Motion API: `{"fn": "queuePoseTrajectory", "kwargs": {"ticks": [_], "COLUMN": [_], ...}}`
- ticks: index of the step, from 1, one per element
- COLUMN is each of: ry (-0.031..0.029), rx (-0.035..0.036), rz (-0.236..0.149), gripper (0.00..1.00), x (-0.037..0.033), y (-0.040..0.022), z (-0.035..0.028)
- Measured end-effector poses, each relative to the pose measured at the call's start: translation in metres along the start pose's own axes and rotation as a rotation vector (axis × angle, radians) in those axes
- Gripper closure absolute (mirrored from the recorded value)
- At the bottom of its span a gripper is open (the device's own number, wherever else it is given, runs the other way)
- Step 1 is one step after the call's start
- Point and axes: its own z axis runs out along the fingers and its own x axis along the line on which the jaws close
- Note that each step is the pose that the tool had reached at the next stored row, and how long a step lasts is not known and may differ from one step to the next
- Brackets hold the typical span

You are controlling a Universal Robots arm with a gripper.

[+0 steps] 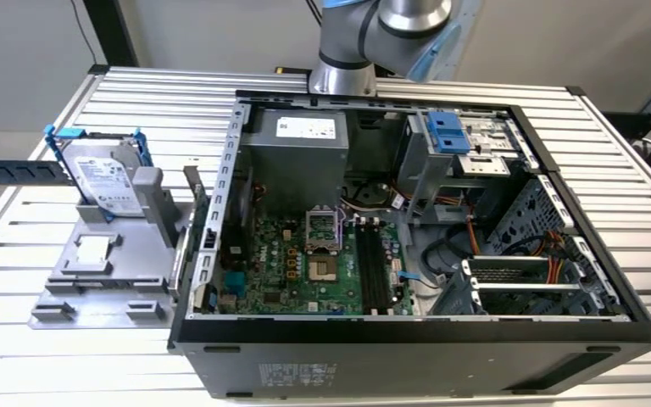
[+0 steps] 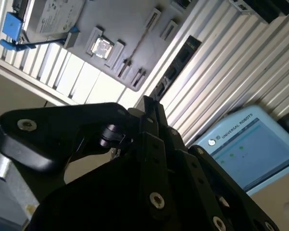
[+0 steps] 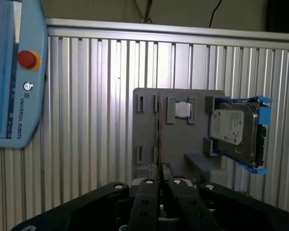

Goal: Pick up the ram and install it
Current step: 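Pick up the ram and move it above insertion slot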

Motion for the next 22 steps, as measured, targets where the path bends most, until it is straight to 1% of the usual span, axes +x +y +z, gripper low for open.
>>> {"fn": "queuePoseTrajectory", "kwargs": {"ticks": [4, 6, 13, 18, 20, 22], "ry": [-0.001, -0.0009, -0.0005, -0.0002, 0.0002, 0.0001], "rx": [-0.0002, -0.001, -0.0112, -0.0166, -0.0182, -0.0183], "rz": [0.0, 0.0, 0.001, 0.002, 0.002, 0.002], "gripper": [1.0, 1.0, 1.0, 1.0, 1.0, 1.0], "x": [0.0, 0.0001, 0.0003, 0.0005, 0.0006, 0.0006], "y": [-0.0002, -0.0038, -0.0294, -0.0466, -0.0517, -0.0537], "z": [-0.0001, -0.0003, -0.0008, -0.0011, -0.0013, -0.0013]}}
